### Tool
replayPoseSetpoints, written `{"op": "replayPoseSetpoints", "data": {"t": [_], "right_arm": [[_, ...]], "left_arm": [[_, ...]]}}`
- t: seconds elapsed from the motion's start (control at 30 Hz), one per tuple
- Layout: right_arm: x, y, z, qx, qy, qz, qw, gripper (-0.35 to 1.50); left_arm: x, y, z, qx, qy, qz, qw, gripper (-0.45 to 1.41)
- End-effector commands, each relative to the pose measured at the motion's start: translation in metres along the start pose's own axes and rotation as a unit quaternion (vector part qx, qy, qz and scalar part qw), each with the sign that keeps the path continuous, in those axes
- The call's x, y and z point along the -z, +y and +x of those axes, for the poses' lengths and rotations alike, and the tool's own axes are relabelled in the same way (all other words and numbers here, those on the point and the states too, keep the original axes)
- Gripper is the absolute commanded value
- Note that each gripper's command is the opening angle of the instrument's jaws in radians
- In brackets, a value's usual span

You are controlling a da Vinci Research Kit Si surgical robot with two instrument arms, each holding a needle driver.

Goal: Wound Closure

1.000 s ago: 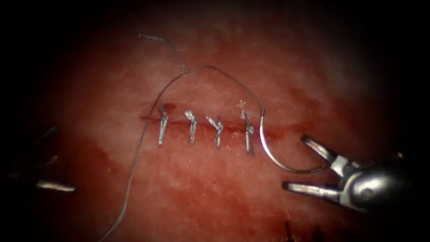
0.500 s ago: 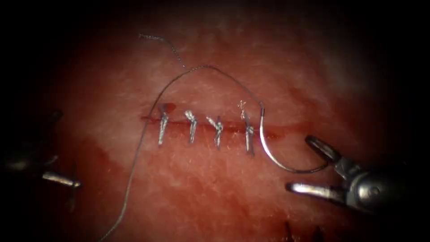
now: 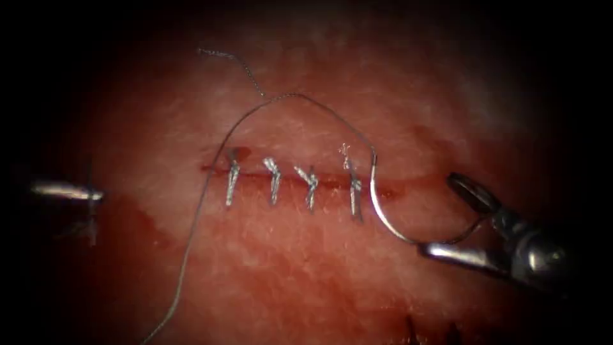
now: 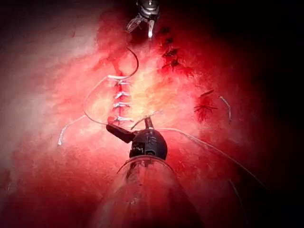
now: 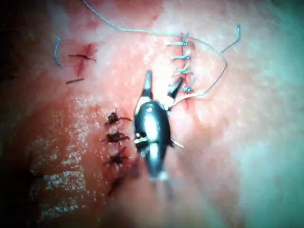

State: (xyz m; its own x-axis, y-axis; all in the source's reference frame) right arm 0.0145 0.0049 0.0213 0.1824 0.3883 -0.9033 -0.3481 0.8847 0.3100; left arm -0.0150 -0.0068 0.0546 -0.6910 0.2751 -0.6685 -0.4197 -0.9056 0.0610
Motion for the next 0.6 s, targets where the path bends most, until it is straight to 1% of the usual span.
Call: {"op": "replayPoseSetpoints", "data": {"t": [0.03,0.07,0.1,0.17,0.2,0.27,0.37,0.4,0.43,0.47,0.53,0.6], "right_arm": [[-0.0005,-0.0014,-0.0008,0.002,-0.003,0.003,1.0,1.3],[-0.0006,-0.0015,-0.0009,0.006,-0.006,0.004,1.0,1.3],[-0.0006,-0.0016,-0.001,0.007,-0.007,0.004,1.0,1.3],[-0.0007,-0.0016,-0.001,0.01,-0.007,0.004,1.0,1.3],[-0.0008,-0.0015,-0.001,0.013,-0.007,0.003,1.0,1.3],[-0.0009,-0.0015,-0.0011,0.019,-0.008,0.002,1.0,1.3],[-0.0011,-0.0016,-0.0012,0.022,-0.008,0.002,1.0,1.3],[-0.0012,-0.0017,-0.0012,0.023,-0.008,0.001,1.0,1.3],[-0.0012,-0.0017,-0.0012,0.023,-0.007,0.001,1.0,1.3],[-0.0012,-0.0018,-0.0012,0.026,-0.008,0.001,1.0,1.3],[-0.0012,-0.0018,-0.0012,0.029,-0.008,0.001,1.0,1.3],[-0.0012,-0.0018,-0.0012,0.032,-0.008,0.001,0.999,1.3]], "left_arm": [[-0.0012,0.001,-0.0017,0.005,-0.003,0.002,1.0,0.49],[-0.0025,0.0009,-0.0031,0.009,0.001,0.002,1.0,0.54],[-0.0042,0.0013,-0.0051,0.01,0.021,-0.007,1.0,0.54],[-0.0057,0.0025,-0.0071,0.002,0.034,-0.009,0.999,0.44],[-0.0063,0.0031,-0.0078,0.0,0.034,-0.003,0.999,0.41],[-0.0075,0.0044,-0.0091,-0.008,0.035,0.007,0.999,0.27],[-0.0087,0.0054,-0.0099,-0.083,0.021,0.019,0.996,0.14],[-0.009,0.0055,-0.0099,-0.116,0.01,0.017,0.993,0.09],[-0.0092,0.0057,-0.0099,-0.151,-0.005,0.009,0.989,0.09],[-0.0093,0.0058,-0.0097,-0.193,-0.037,0.003,0.98,0.1],[-0.0095,0.006,-0.0095,-0.24,-0.081,0.001,0.967,0.19],[-0.0094,0.0063,-0.0092,-0.292,-0.105,-0.005,0.951,0.22]]}}
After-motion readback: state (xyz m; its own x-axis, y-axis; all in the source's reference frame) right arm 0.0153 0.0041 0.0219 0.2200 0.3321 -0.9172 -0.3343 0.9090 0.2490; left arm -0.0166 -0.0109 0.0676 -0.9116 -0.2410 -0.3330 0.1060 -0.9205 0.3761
